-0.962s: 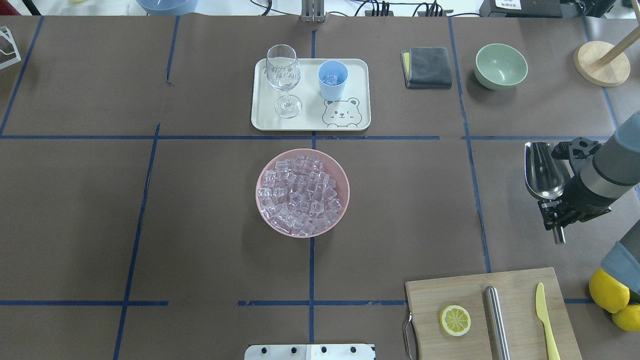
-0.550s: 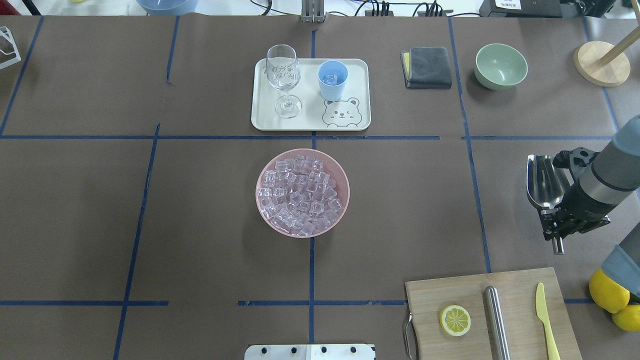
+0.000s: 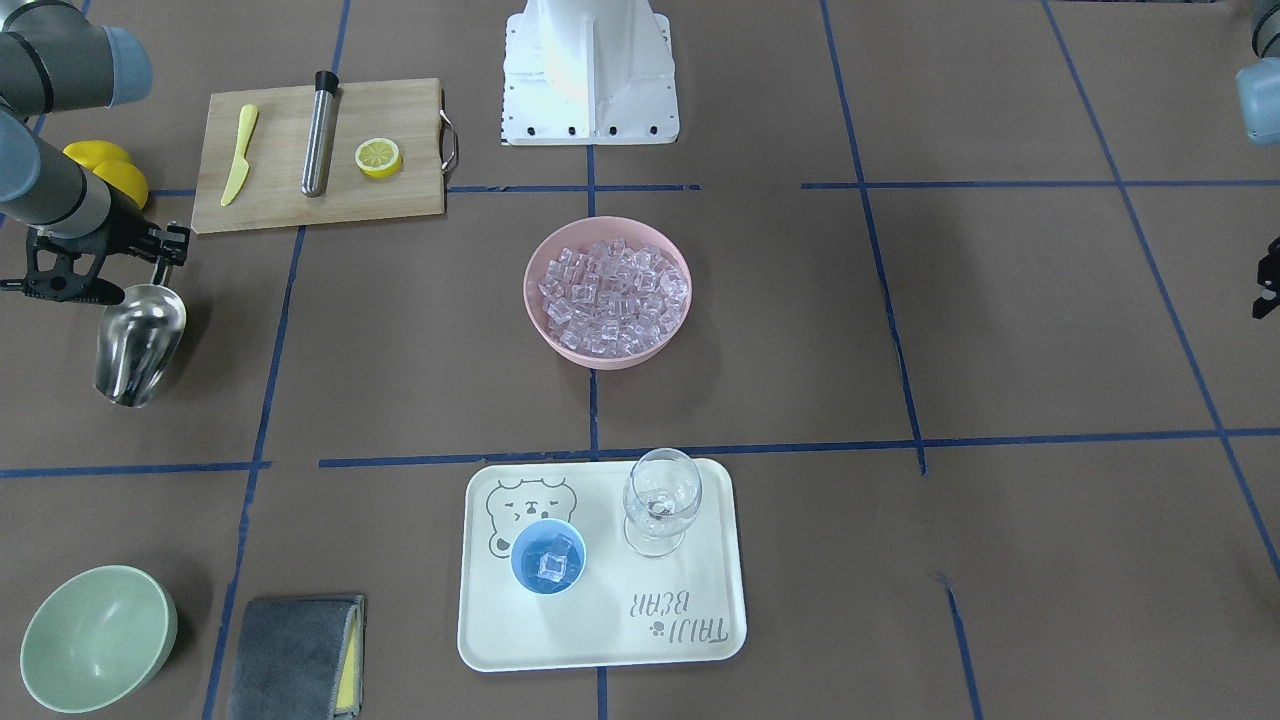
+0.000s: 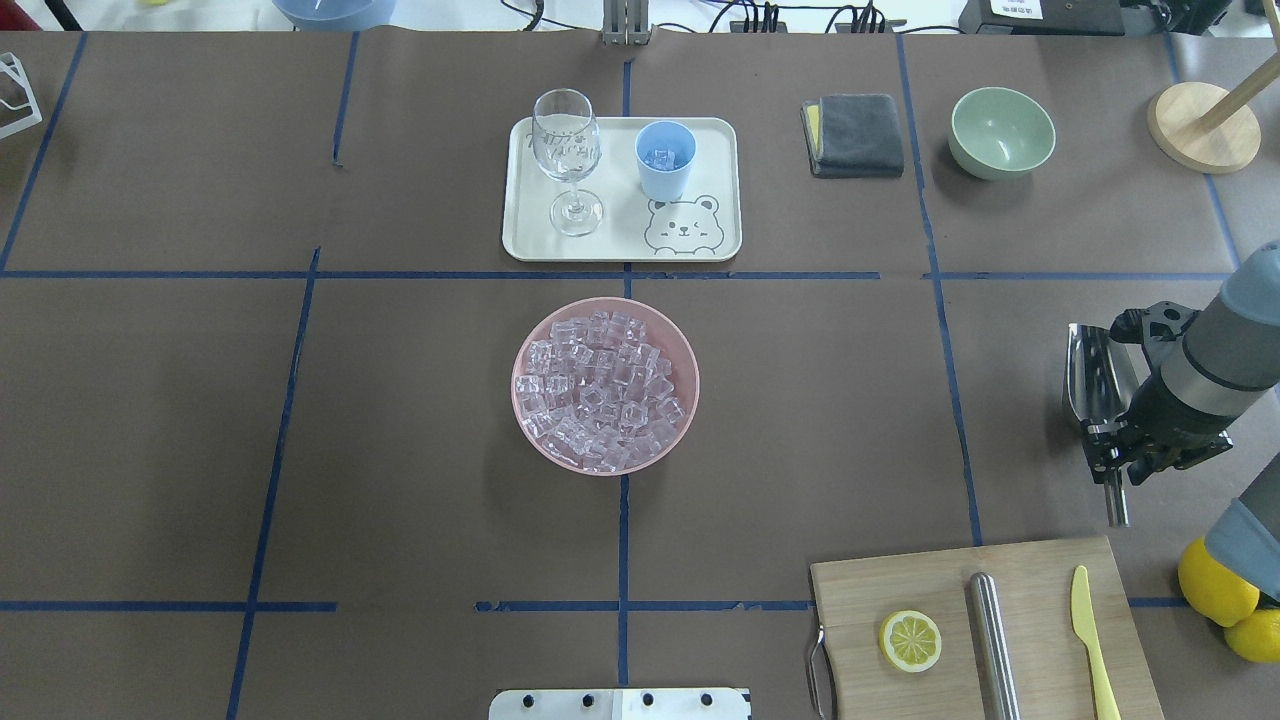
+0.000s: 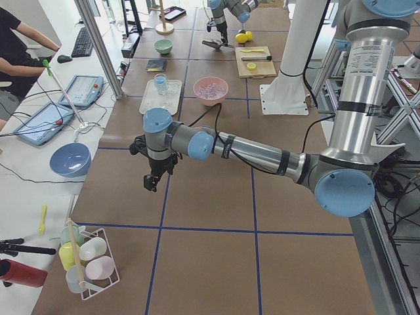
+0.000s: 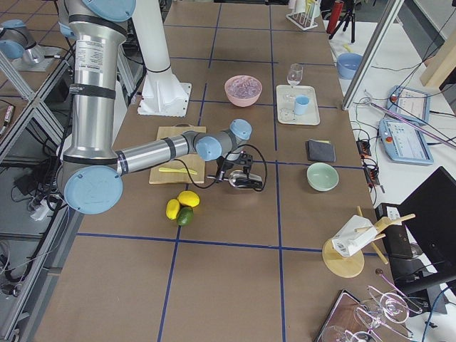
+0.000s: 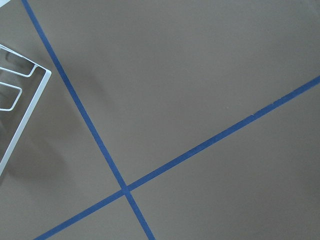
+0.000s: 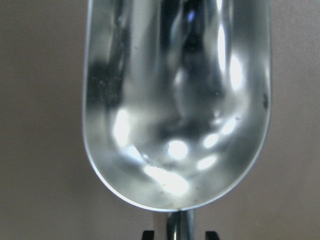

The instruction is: Put ice in cup with scoop

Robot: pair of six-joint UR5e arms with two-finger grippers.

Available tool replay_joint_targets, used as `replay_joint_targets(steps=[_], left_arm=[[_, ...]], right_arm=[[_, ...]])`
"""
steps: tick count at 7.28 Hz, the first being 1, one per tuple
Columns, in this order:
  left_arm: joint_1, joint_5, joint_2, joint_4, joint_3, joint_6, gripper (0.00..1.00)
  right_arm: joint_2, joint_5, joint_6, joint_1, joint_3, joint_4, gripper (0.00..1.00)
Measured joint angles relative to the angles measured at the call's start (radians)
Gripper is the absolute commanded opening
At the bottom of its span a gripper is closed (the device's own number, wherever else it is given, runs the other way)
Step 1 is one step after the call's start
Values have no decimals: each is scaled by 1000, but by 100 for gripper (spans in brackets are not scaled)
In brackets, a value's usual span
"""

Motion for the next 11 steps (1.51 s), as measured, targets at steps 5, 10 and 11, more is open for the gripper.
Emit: replay_joint_targets(steps=[5,10,11], left_arm=[[-1,0,-4,2,0,2,100],[-52,-4,7,76,0,4,100],[-87,-5,13,129,5,36,100]], right_arm=[[72,-116,1,143,20,4,100],[51,-82,-347,471,14,50,100],[33,-19,-439,529,2,51,100]])
